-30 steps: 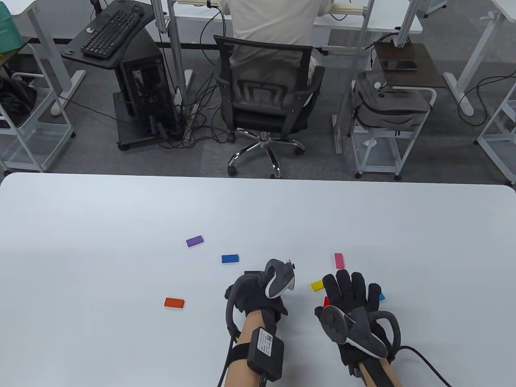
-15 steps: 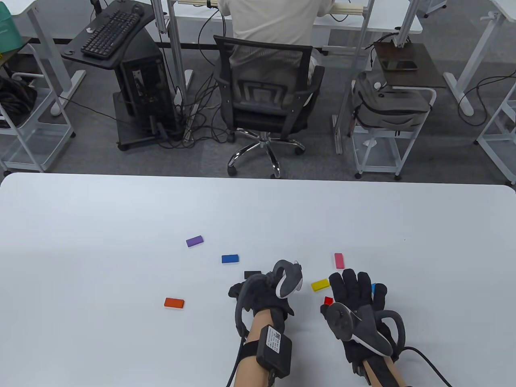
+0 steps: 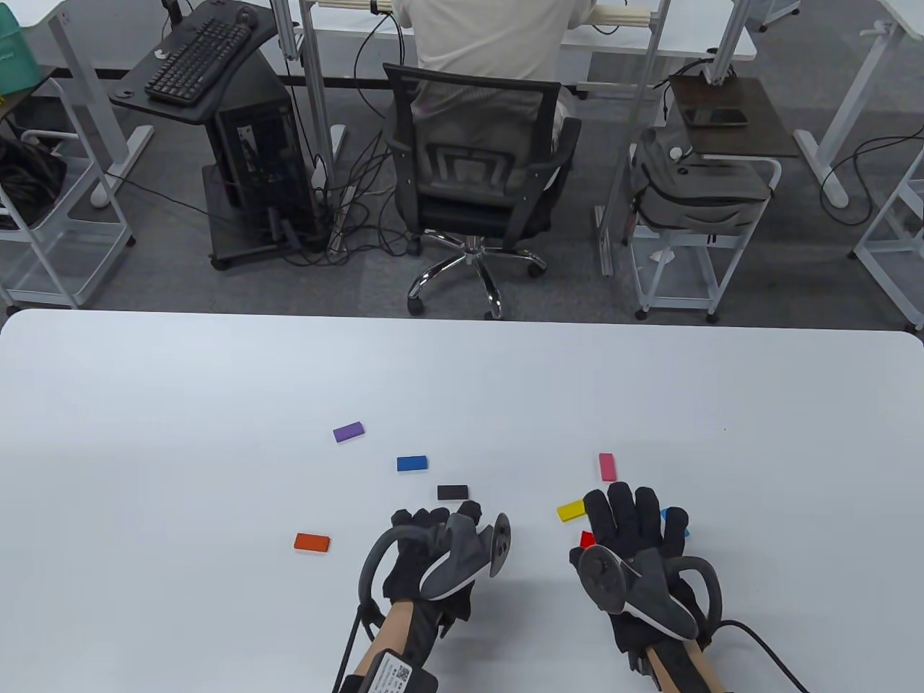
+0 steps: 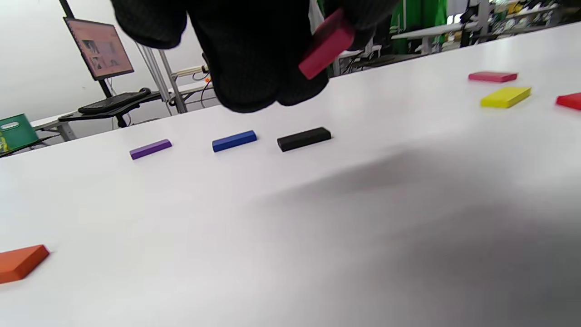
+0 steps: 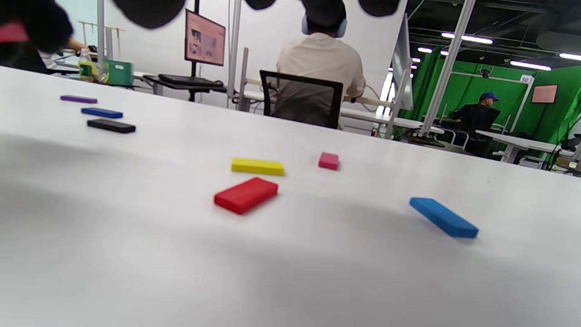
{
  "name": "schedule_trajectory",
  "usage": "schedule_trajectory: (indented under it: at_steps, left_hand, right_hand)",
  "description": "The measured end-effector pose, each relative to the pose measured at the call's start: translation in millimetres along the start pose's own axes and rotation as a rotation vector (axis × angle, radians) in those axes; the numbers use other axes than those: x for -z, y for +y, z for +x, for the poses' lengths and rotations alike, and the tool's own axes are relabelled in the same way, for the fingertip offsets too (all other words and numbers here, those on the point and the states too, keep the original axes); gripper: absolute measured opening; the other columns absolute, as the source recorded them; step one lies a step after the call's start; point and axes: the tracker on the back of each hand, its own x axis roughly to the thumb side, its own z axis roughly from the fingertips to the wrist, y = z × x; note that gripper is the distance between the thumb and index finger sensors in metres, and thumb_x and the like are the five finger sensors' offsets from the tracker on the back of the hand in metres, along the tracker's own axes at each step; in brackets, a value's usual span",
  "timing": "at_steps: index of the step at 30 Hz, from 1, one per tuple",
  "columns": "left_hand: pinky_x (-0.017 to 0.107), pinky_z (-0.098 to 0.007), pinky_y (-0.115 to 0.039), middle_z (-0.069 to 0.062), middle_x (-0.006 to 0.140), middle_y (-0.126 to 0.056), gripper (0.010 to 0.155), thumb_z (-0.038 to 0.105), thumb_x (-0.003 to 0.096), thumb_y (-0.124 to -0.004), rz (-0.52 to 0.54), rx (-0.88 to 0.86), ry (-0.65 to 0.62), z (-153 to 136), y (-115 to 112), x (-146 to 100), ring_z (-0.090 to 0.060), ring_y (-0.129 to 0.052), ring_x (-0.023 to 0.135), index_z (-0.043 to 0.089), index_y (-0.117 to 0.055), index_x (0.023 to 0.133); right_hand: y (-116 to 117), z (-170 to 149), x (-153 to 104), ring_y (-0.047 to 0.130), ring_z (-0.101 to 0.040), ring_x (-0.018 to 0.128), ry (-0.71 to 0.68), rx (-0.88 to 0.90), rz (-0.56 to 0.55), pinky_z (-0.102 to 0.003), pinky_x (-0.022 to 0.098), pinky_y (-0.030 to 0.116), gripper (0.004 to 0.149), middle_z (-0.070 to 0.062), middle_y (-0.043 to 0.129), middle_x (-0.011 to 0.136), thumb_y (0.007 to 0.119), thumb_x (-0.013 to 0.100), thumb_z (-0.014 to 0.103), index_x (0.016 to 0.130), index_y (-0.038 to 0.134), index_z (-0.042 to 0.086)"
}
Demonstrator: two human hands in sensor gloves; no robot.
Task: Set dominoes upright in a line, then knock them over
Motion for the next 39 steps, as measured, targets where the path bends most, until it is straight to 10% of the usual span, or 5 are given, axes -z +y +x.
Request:
schedule_trajectory:
  at_steps: [17, 39]
  left_hand:
    - [0.077, -0.054, -0.063, 0.012, 0.102, -0.079, 0.042, 0.043, 0.0473, -0.079, 0.192, -0.093, -0.217, -14.1, -12.2, -14.6, -0.008, -0.088, 0.091, 0.045, -0.071, 0.088]
    - [0.078, -0.053, -0.062, 0.019, 0.103, -0.077, 0.065, 0.047, 0.0479, -0.077, 0.135, -0.025, -0.240, 1.3, -43.0, -4.4, -0.004, -0.086, 0.095, 0.040, -0.051, 0.107]
  right_hand:
    - [-0.2, 11.9, -5.4, 0.025, -0.061, 0.106, -0.034, -0.048, -0.008, -0.077, 0.068, 0.025, 0.073, -0.028, 0.023, 0.122, 0.053, 0.063, 0.050, 0.118, 0.022, 0.013]
    - [1.5, 15.6, -6.2, 0.025, -0.061, 0.106, -0.048, -0.073, 0.018, -0.077, 0.067, 0.024, 0.073, -0.028, 0.024, 0.122, 0.053, 0.063, 0.050, 0.118, 0.023, 0.013]
